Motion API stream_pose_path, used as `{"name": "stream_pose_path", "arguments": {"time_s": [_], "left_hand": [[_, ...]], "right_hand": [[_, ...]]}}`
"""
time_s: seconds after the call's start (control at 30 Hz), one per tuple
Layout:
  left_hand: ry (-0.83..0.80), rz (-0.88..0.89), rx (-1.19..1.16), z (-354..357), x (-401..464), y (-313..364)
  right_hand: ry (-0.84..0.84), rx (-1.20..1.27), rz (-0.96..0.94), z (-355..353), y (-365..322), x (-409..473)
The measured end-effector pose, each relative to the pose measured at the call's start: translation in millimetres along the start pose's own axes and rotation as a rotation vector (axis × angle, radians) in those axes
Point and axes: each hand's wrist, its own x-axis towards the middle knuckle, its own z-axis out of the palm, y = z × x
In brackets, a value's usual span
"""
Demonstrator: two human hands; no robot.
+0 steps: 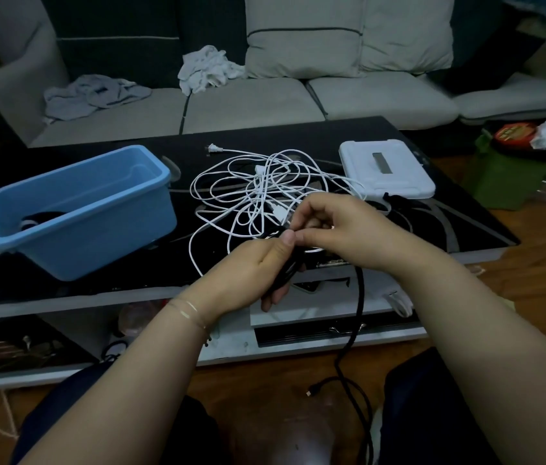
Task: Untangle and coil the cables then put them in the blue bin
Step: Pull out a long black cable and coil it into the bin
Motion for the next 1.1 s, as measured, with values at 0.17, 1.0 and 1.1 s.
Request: {"name": "stream_pose_path", "arguments": {"time_s": [0.17, 1.0, 1.1], "left_hand": [[-0.012, 0.001, -0.165, -1.1, -4.8, 4.3], [0.026, 0.093, -0.619, -2.3, -9.3, 18.6], [0.046, 0.108, -0.603, -3.2, -10.5, 21.2]], "right_hand": [[-0.023, 0.084, -0.04, -0.8, -1.8, 4.3], [0.096, 0.605, -0.152, 25.5, -2.6, 8.8], [-0.058, 0.808, -0.102, 21.1, -4.3, 9.1]]}}
